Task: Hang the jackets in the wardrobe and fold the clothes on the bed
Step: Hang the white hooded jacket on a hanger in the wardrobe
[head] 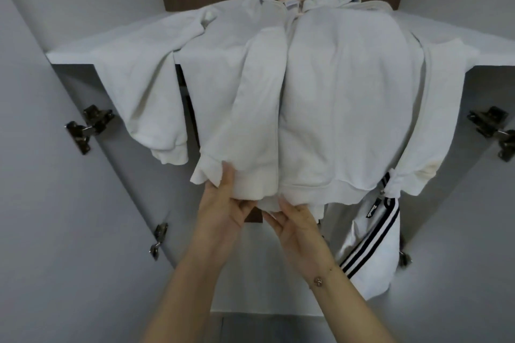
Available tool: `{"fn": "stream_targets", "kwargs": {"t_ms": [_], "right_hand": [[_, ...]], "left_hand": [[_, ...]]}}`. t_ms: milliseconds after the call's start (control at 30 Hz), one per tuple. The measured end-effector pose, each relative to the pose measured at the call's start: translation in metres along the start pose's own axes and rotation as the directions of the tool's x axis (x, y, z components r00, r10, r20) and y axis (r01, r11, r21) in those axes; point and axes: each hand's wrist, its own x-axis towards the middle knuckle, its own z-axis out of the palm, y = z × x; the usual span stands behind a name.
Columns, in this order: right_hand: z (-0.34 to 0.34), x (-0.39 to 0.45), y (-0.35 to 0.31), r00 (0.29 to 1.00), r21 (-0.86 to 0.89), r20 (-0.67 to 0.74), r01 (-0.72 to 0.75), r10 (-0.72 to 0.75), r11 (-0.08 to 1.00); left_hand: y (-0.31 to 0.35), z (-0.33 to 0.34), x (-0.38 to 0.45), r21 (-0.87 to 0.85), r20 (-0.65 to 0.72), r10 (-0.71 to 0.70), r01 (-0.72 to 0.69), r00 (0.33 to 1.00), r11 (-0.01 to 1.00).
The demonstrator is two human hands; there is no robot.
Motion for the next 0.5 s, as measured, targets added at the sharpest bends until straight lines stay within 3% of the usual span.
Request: {"fn": "stream_targets", "kwargs": {"t_ms": [67,167,367,500], "right_hand": [[0.001,-0.002,-0.004,0.998,-0.013,0.052,0.022,-0.022,1.0],[-0.004,-0.009,-0.011,0.999,0.043,0.032,0.024,-0.025,0.999],[-0.021,-0.027,-0.029,0.995,0.129,-0.098,0.02,-0.007,0.991],[-0.022,-0.035,-0.035,0.989,0.189,-0.145,0.029,-0.002,0.982]], "left_hand": [[-0.001,0.002,-0.001,-0.027,0.09,-0.071,0.074,0.993,0.997],[-0.006,0.003,0.0,-0.111,0.077,-0.167,0.175,0.983,0.978],[0.0,-0.006,0.005,0.043,0.022,-0.088,0.087,0.996,0.995],[-0.002,0.003,0.0,-0.045,0.012,-0.112,0.112,0.994,0.993]]}}
